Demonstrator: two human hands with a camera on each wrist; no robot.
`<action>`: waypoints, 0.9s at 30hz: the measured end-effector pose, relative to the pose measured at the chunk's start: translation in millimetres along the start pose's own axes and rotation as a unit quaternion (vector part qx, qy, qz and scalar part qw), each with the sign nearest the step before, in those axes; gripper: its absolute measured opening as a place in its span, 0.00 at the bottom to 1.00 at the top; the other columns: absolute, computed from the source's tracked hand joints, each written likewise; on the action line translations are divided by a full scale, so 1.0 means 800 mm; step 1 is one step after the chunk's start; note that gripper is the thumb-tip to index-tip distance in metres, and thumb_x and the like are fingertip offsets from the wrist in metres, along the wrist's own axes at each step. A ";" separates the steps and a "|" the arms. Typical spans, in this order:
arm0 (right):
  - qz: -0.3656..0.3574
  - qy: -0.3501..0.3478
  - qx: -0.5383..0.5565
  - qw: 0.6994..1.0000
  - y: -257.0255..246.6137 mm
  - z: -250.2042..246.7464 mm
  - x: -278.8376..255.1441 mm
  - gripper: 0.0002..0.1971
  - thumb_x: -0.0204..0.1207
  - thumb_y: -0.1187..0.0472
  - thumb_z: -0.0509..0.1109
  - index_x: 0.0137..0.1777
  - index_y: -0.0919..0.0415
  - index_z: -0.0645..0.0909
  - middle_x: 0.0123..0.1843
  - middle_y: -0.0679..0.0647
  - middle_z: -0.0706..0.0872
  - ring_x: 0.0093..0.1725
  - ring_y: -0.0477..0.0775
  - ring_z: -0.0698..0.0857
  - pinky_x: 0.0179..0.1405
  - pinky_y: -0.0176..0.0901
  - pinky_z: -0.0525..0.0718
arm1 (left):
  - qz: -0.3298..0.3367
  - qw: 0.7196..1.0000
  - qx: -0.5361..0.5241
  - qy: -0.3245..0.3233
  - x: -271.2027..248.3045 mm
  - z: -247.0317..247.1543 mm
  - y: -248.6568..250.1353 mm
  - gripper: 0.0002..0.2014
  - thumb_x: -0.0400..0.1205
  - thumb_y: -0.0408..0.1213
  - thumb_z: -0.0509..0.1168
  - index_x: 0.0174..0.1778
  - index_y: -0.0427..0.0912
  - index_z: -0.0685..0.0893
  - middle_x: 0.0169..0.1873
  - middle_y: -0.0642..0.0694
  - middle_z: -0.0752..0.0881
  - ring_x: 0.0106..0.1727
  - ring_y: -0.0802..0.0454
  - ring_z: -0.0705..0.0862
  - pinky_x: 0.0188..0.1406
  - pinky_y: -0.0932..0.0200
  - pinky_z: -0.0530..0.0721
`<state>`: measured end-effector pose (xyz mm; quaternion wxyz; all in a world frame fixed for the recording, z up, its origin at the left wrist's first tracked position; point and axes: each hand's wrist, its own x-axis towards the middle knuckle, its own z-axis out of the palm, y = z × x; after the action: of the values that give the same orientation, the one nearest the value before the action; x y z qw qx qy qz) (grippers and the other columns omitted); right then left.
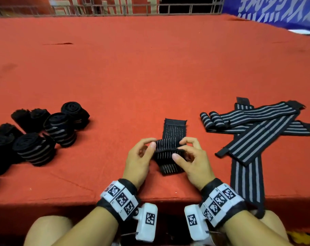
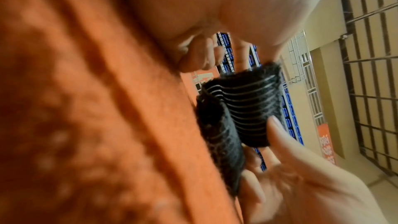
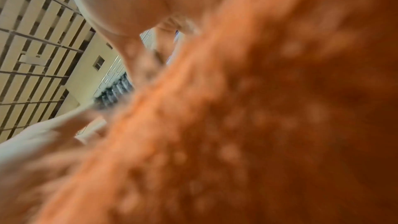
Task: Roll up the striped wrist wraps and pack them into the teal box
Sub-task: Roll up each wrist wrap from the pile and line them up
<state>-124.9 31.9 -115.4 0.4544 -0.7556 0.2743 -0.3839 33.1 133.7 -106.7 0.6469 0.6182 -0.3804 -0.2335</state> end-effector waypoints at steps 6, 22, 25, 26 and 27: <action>0.042 -0.022 0.115 0.992 0.004 0.005 0.010 0.02 0.73 0.59 0.76 0.45 0.55 0.88 0.43 0.58 0.88 0.42 0.50 0.82 0.45 0.49 0.80 | -0.002 0.997 -0.021 -0.080 0.001 0.005 -0.007 0.06 0.80 0.44 0.73 0.43 0.48 0.93 0.40 0.53 0.90 0.44 0.60 0.85 0.44 0.62 0.81; 0.060 -0.028 0.087 0.994 0.004 0.003 -0.001 0.14 0.71 0.66 0.83 0.51 0.46 0.91 0.33 0.44 0.87 0.30 0.46 0.78 0.37 0.34 0.76 | -0.026 0.996 -0.035 -0.078 -0.007 -0.004 -0.005 0.08 0.82 0.29 0.73 0.48 0.46 0.93 0.38 0.47 0.90 0.41 0.53 0.86 0.41 0.57 0.87; 0.057 -0.026 0.064 0.996 0.005 0.002 0.000 0.12 0.74 0.67 0.80 0.46 0.46 0.90 0.29 0.37 0.84 0.29 0.38 0.70 0.31 0.32 0.70 | -0.056 0.994 -0.045 -0.087 -0.010 -0.006 -0.007 0.11 0.74 0.39 0.78 0.51 0.55 0.93 0.31 0.38 0.78 0.36 0.44 0.75 0.33 0.42 0.89; 0.055 -0.027 0.060 0.996 0.005 0.001 0.000 0.12 0.75 0.67 0.80 0.45 0.46 0.90 0.30 0.36 0.85 0.29 0.38 0.70 0.31 0.31 0.70 | -0.056 0.993 -0.044 -0.094 -0.010 -0.005 -0.008 0.13 0.73 0.40 0.79 0.53 0.55 0.92 0.32 0.40 0.79 0.36 0.43 0.74 0.34 0.35 0.89; 0.049 -0.032 0.055 0.997 0.004 0.001 -0.001 0.13 0.75 0.67 0.79 0.45 0.45 0.89 0.30 0.35 0.84 0.29 0.38 0.70 0.31 0.31 0.70 | -0.053 0.993 -0.035 -0.097 -0.009 -0.005 -0.010 0.14 0.72 0.40 0.80 0.53 0.55 0.92 0.31 0.44 0.80 0.35 0.44 0.73 0.33 0.32 0.87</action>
<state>-124.8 31.1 -118.8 0.5224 -0.7266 0.2751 -0.3513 33.5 140.8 -115.7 0.6149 0.5893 -0.3992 -0.3394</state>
